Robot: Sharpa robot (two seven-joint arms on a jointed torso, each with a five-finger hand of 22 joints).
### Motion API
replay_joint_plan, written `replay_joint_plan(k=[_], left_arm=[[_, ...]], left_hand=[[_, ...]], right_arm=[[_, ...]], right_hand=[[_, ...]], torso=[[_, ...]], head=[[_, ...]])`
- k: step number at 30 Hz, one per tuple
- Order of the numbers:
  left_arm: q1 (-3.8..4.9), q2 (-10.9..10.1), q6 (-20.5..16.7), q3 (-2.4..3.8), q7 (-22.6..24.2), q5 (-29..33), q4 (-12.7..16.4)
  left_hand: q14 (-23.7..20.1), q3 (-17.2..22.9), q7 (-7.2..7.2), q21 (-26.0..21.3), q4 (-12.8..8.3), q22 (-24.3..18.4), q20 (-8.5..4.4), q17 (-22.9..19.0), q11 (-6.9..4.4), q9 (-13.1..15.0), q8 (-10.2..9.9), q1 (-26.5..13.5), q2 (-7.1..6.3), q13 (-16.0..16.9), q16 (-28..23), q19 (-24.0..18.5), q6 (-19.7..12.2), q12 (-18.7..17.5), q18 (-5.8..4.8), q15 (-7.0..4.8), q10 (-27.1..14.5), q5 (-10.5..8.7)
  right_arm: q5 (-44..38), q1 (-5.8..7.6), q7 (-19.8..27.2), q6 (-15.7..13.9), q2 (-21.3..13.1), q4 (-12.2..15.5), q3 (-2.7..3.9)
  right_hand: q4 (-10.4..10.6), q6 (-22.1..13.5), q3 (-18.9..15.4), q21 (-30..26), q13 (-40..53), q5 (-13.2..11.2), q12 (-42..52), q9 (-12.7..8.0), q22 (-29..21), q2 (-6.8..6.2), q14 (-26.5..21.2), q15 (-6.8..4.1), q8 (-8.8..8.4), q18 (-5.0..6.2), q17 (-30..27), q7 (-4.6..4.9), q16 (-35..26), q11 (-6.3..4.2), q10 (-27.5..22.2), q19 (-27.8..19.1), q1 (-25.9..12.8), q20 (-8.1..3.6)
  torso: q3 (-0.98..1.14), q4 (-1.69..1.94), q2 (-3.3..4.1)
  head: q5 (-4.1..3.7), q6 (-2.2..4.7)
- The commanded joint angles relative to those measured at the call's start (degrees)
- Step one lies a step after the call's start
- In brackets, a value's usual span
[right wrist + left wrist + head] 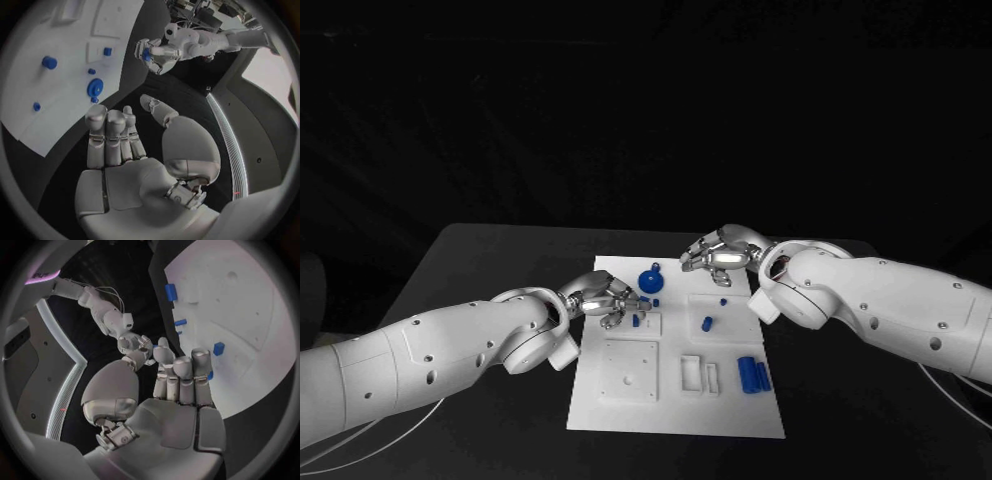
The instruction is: Assemble the parts on the task board
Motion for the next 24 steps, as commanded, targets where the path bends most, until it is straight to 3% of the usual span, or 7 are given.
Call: replay_joint_plan(k=[1, 8, 15, 24], left_arm=[[0.03, 0.1, 3.8, 0.05, 3.1, 2.7, 0.5], [0.03, 0.2, 4.6, 0.05, 2.8, 2.4, 1.2], [0.03, 0.2, 4.7, 0.05, 2.4, 1.6, 1.7], [0.03, 0.3, 4.8, 0.04, 1.5, -1.8, 1.9]], left_hand=[[-0.6, 0.8, 1.77, -0.2, -0.5, 0.9, -6.21, 0.1, -0.06, 0.4, -0.3, 3.5, 4.46, 0.2, 0.3, -0.6, -2.4, 0.5, -0.88, 0.1, -0.7, 0.35], [-0.8, 0.9, 1.89, 0.0, -0.9, 1.0, -6.26, 0.3, 0.03, 1.0, -0.1, 4.0, 4.54, 0.3, 0.5, -0.8, -2.7, 0.8, -0.83, 0.18, -1.0, 0.37], [-1.0, 1.1, 2.29, 0.1, -0.8, 1.0, -6.22, 0.3, 0.41, 1.4, -0.5, 4.0, 5.24, 0.4, 0.6, -1.0, -3.9, 1.1, -0.86, 0.53, -1.3, 0.37], [-1.3, 1.3, 2.66, 0.2, -1.0, 1.0, -6.12, 0.4, 0.76, 1.8, -1.0, 4.3, 6.22, 0.5, 0.7, -1.2, -5.3, 1.3, -0.85, 0.86, -1.7, 0.42]], right_arm=[[1.3, -0.37, -4.1, 3.2, 0.7, 0.7, -0.19], [2.0, -0.58, -7.4, 5.7, 1.6, 2.3, -0.96], [3.8, -0.66, -7.9, 6.6, 1.9, 3.6, -1.27], [6.6, -0.77, -6.6, 5.6, 1.7, 4.2, -1.29]], right_hand=[[0.0, 0.3, 0.4, -0.1, -0.1, -0.5, 0.4, -0.1, 0.9, 0.02, 0.3, -0.3, 0.3, 6.16, -0.1, 0.32, 0.1, -0.11, -0.1, 0.4, 0.1, 0.22], [0.8, 0.5, -0.1, 0.0, -0.1, -1.0, 0.7, -0.1, 1.0, -0.35, 0.4, -0.31, 0.42, 6.16, 0.0, 0.3, 0.3, -0.12, 0.0, 0.5, -1.3, 0.34], [1.6, 0.5, -1.0, 0.1, -0.1, -1.8, 1.0, -0.2, 1.0, -0.66, 0.4, -0.36, 0.49, 6.16, 0.0, 0.25, 0.4, -0.17, 0.0, 0.6, -2.7, 0.34], [3.4, 1.8, -2.6, 0.4, -0.2, -2.4, 1.4, 0.0, 1.1, 0.75, 0.6, -0.77, 1.27, 6.16, 0.1, -0.21, 0.7, -0.61, 0.3, 0.6, -5.7, 0.29]], torso=[[-0.01, 0.1, 0.07], [-0.02, 0.09, 0.07], [-0.03, 0.1, 0.08], [0.07, 0.08, 0.08]], head=[[-0.18, 0.2], [-0.35, 0.17], [-0.5, 0.2], [-0.46, 0.1]])
